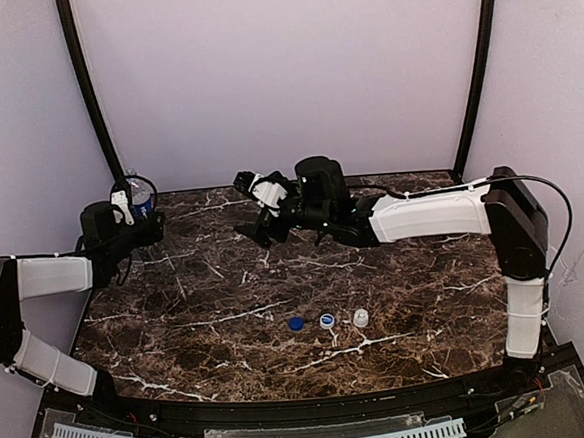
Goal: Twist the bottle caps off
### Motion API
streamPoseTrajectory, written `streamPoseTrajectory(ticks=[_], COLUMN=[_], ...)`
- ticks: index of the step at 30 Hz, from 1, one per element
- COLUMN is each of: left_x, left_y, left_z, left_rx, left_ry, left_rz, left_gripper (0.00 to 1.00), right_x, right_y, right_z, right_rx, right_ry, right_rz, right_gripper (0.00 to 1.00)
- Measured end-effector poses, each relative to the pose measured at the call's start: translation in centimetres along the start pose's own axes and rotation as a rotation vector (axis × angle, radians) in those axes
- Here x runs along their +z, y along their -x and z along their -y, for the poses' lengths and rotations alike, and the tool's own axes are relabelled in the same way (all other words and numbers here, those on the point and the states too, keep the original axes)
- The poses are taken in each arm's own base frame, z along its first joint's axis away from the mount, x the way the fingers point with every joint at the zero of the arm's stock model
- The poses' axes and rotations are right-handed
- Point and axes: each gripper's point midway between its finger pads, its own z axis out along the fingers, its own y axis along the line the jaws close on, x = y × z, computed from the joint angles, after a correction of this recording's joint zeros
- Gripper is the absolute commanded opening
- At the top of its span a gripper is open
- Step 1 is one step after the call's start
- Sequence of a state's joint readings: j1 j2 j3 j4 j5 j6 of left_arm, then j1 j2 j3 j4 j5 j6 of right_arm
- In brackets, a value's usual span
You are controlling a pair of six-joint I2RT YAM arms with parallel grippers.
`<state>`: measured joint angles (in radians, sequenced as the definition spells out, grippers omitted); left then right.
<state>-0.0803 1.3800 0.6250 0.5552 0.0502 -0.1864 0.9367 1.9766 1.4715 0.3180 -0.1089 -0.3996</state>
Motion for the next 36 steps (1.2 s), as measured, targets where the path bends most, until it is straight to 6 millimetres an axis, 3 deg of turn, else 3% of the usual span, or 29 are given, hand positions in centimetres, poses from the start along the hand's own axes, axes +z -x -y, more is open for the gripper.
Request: streamPoseTrajectory(ticks=[5,13,16,19,22,25,27,29,31,36], left_x=[-0.5,-2.6,-4.1,-6.3,-9.0,-11.4,-12.6,-13.4,-13.8,-13.9], left_y=[0.0,3.4,5.0,6.9,8.2,8.1,7.5,6.6,5.1,-0.3], left_z=[0.4,2.2,2.6,2.7,2.6,2.0,1.5,1.2,0.9,0.2], left_rx=[0.021,0.114,0.145,0.164,0.171,0.172,0.172,0.178,0.189,0.213], left_ry=[-0.021,-0.098,-0.101,-0.089,-0.064,-0.025,0.000,0.009,0.012,-0.004], left_rz=[0.002,0.101,0.157,0.223,0.284,0.311,0.309,0.295,0.256,0.114], left_gripper=[0.99,0.99,0.99,0.99,0.99,0.99,0.99,0.99,0.99,0.99], right_x=[0.0,-0.6,-1.0,-3.0,-8.3,-15.8,-21.4,-25.4,-28.5,-36.6], right_y=[0.1,0.3,-0.4,-2.5,-5.4,-8.8,-11.1,-12.8,-14.5,-18.4], right_z=[-0.1,1.0,3.2,7.3,12.6,17.5,19.5,19.3,17.7,14.1], right_rx=[0.001,0.050,0.115,0.226,0.386,0.555,0.653,0.714,0.755,0.845], right_ry=[0.004,-0.030,-0.109,-0.230,-0.371,-0.544,-0.679,-0.763,-0.811,-0.955], right_rz=[0.002,-0.020,-0.072,-0.153,-0.209,-0.248,-0.271,-0.293,-0.324,-0.358], right_gripper=[0.99,0.98,0.99,0.99,0.99,0.99,0.99,0.99,0.99,0.99])
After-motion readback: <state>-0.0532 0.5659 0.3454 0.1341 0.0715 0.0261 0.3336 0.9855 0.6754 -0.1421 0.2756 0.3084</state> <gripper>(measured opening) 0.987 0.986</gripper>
